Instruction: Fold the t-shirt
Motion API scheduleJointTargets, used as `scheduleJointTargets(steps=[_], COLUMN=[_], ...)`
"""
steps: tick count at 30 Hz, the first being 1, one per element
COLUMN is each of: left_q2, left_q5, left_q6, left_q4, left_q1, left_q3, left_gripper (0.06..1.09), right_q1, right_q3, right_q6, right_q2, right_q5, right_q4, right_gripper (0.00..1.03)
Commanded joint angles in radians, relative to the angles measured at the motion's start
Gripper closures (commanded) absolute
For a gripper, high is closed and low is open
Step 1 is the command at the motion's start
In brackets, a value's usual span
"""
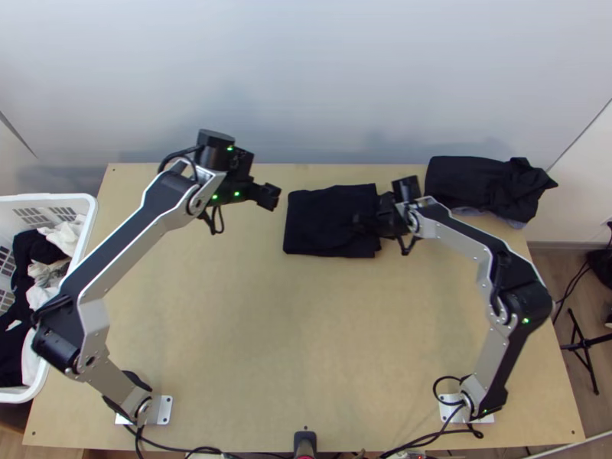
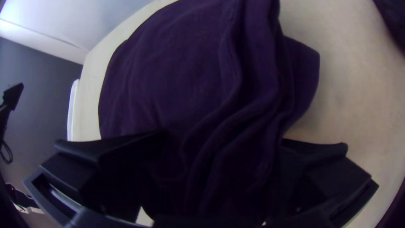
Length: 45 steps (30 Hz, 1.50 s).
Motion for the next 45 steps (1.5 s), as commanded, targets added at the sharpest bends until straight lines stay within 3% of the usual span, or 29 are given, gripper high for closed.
scheduleJointTargets(steps=[1,2,10,16,22,30,39,43,45], left_q2=[-0.048,-0.051,-0.164,-0.23,-0.267,-0.306,-0.315,-0.315,-0.315], left_q5=[0.0,0.0,0.002,0.002,0.002,0.002,0.002,0.002,0.002], left_q6=[-0.005,-0.008,-0.005,-0.016,-0.022,-0.038,-0.038,-0.036,-0.036], left_q4=[0.011,0.011,0.015,0.023,0.035,0.095,0.132,0.132,0.132], left_q1=[0.041,0.044,0.052,0.101,0.15,0.17,0.174,0.183,0.187], left_q3=[-0.083,-0.089,-0.237,-0.328,-0.374,-0.455,-0.501,-0.497,-0.498], left_gripper=[0.1,0.1,0.1,0.1,0.1,0.1,0.1,0.1,0.1], right_q1=[0.073,0.073,-0.021,-0.102,-0.223,-0.318,-0.413,-0.429,-0.441], right_q3=[0.123,0.128,0.117,0.135,0.168,0.243,0.597,0.809,0.807], right_q6=[-0.105,-0.118,-0.122,-0.225,-0.325,-0.371,-0.375,-0.389,-0.4], right_q2=[0.069,0.069,-0.102,-0.242,-0.237,-0.196,0.003,0.103,0.105], right_q5=[0.069,0.072,0.079,0.158,0.168,0.169,0.142,0.137,0.137], right_q4=[-0.08,-0.082,-0.092,-0.083,-0.082,-0.062,-0.059,-0.215,-0.232], right_gripper=[0.85,1.0,0.99,0.99,0.99,0.99,0.99,0.99,0.99])
